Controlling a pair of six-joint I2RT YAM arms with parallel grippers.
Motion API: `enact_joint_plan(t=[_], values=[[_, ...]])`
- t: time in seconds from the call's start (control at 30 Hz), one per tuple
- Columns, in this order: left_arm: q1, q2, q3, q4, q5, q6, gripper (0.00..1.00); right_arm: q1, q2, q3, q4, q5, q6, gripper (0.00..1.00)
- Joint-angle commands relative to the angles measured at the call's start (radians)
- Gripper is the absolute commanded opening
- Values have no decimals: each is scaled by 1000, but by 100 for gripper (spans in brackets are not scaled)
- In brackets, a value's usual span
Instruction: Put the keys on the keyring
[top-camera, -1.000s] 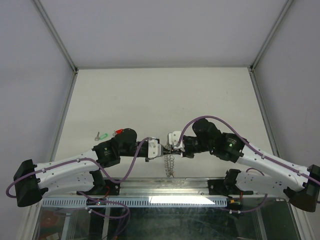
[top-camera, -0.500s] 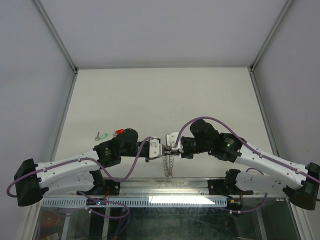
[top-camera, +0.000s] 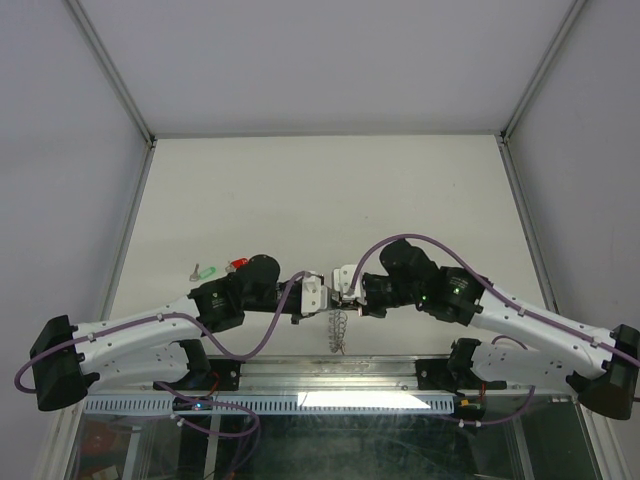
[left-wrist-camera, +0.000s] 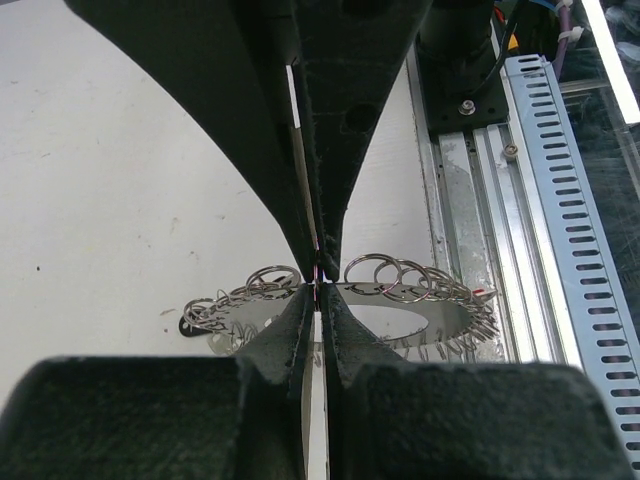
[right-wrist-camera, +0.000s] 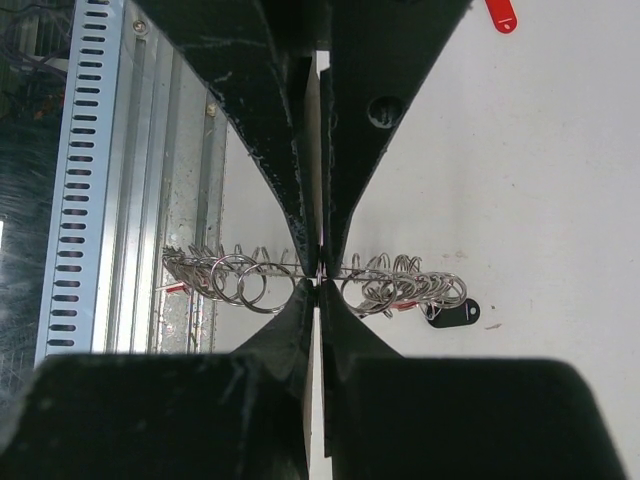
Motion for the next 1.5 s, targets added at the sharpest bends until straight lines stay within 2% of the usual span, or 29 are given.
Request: enact_joint_plan(t=[0.0,0.4,0.47,0.53,0.73,0.9,1.13,1.27,1.47], values=[[13,21,77,39,-14,-10,0,19,-14,14,121,-40,26,0],[31,-9,56,43,-37,-10,0,19,-83,-25,160,88,91,27],[32,-10,53,42,-44,-14,0,18,-104,-37,175,122,113,36],[33,-10,50,39,-51,-17,0,19,-132,-48,194,159,140,38],[33,-14,45,31,-75,-28,0,17,-179,-45,216,337,250,39],[33,-10,40,17,-83,-28,0,-23,-125,-1,181,471,399,38],[33,-54,12,-27,-113,-46,0,-281,20,68,77,334,651,36],[35,-83,2,-60,-139,-52,0,-336,97,83,74,297,736,35],[38,-129,-23,-92,-164,-72,0,-340,219,93,71,295,790,32]])
